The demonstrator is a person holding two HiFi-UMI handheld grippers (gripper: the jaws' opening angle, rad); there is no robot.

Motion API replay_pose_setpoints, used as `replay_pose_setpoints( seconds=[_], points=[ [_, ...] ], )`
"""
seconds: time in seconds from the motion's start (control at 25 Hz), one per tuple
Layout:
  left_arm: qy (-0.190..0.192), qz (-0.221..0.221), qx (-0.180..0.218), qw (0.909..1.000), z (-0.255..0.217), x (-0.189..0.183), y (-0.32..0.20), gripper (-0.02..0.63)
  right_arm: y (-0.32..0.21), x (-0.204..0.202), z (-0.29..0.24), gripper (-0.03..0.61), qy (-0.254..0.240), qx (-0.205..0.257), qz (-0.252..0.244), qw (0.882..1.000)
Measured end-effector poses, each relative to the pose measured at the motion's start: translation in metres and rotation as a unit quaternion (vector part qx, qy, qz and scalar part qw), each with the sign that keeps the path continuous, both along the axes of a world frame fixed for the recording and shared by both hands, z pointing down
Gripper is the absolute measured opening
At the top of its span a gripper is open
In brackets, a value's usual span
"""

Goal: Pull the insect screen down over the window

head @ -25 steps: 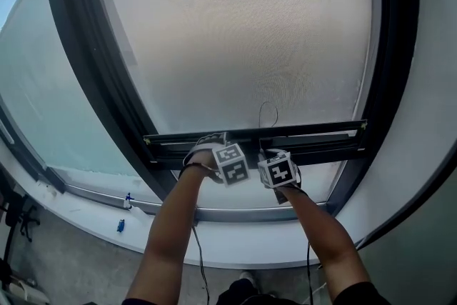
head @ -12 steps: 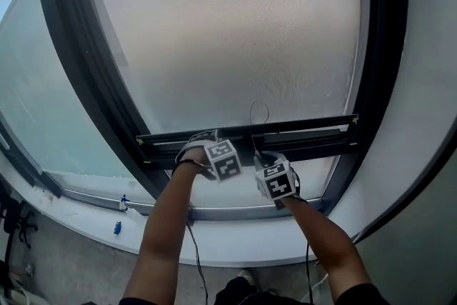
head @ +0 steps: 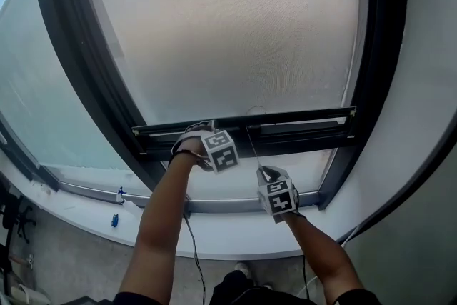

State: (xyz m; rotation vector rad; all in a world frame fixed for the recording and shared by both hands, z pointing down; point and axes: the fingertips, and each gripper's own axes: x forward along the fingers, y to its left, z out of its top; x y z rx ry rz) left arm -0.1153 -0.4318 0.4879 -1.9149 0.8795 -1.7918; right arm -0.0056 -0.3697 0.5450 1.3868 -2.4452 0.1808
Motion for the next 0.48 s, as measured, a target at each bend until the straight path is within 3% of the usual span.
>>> replay_pose_setpoints(
  seconds=[0.48],
  points=[
    [-0.008, 0.004, -0.004, 1.0000, 0.002, -0.002, 0.001, 0.391, 0.014, 0.007, 0.100, 0.048, 0.015, -0.081, 0.040, 0.996]
  ],
)
